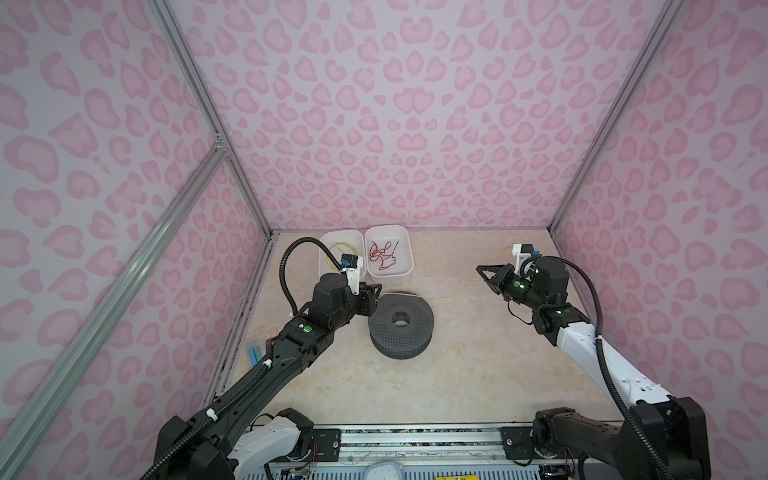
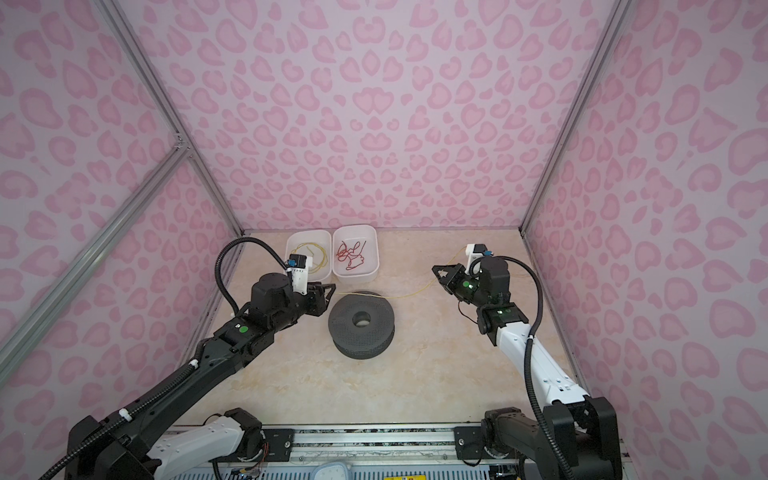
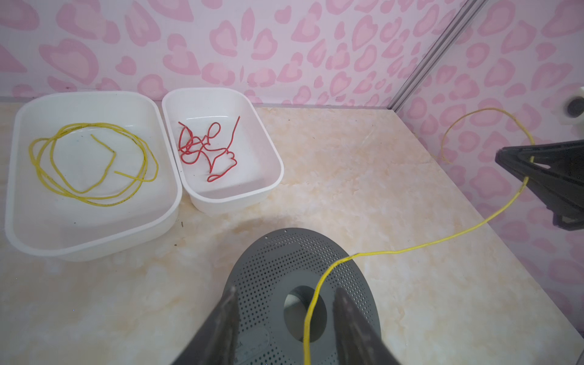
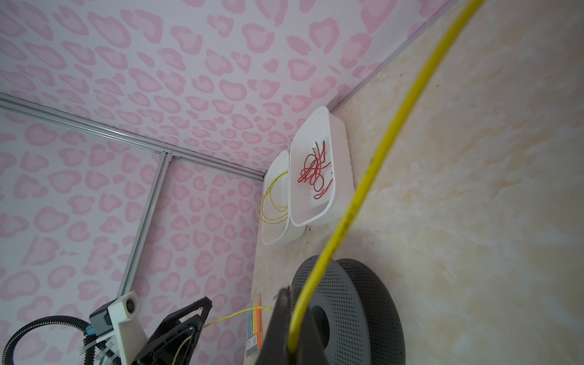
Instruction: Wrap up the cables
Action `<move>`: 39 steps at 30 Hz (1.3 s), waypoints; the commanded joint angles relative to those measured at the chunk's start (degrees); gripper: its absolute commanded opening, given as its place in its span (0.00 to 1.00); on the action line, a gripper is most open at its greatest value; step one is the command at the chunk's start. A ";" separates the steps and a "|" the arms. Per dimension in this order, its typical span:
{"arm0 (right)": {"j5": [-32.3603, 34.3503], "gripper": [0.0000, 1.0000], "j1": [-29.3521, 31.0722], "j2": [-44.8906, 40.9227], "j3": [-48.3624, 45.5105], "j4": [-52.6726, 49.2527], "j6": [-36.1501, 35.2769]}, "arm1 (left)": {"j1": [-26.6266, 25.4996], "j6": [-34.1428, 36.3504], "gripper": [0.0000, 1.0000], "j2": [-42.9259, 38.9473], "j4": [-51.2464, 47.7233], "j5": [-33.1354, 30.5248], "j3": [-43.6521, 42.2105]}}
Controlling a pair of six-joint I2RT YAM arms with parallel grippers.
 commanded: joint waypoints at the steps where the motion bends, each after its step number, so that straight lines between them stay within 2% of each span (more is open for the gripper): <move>1: -0.33 0.00 -0.31 -0.40 -0.67 1.16 0.15 | -0.06 0.98 0.23 1.24 2.65 0.25 1.85; 4: -0.33 0.00 -0.54 -0.50 -0.73 1.13 0.20 | -0.06 0.94 0.04 1.57 2.22 1.04 2.25; 13: -0.46 0.00 -1.07 0.39 -1.08 1.25 -0.07 | -0.06 0.92 0.04 0.98 1.78 2.83 2.81; 23: -2.84 0.00 -1.77 2.23 -0.54 0.70 -1.67 | 0.11 -2.21 0.04 4.64 0.63 10.30 7.64; 24: -2.80 0.02 -1.73 2.29 -0.64 0.72 -1.68 | 0.07 -2.68 0.04 5.30 0.74 10.89 8.05; 25: -3.30 0.08 -1.71 2.49 -0.65 0.74 -1.95 | 0.27 -3.15 0.04 5.84 0.92 12.03 8.39; 27: -3.89 0.08 -1.78 2.52 -1.00 1.16 -2.01 | 0.34 -3.73 0.04 6.99 0.87 13.58 9.34; 29: -3.73 0.13 -1.82 2.26 -1.56 1.49 -2.08 | 0.47 -4.19 0.04 7.91 0.78 14.59 10.22; 30: -3.72 0.17 -1.77 2.34 -1.61 1.42 -2.24 | 0.53 -4.35 0.04 8.31 0.80 14.88 10.52; 32: -3.97 0.41 -1.79 2.53 -1.33 0.45 -3.03 | 0.56 -4.73 0.04 9.03 0.40 14.59 11.30; 33: -3.98 0.47 -1.83 2.74 -0.92 -0.87 -3.99 | 0.61 -4.85 0.04 9.33 0.36 14.36 11.66; 37: -3.77 0.59 -1.83 2.61 -1.65 -1.57 -4.66 | 0.56 -5.74 0.04 9.83 0.71 12.22 12.08; 39: -4.10 0.60 -1.90 2.35 -2.53 -0.81 -4.44 | 0.55 -5.75 0.04 10.20 0.93 11.82 12.33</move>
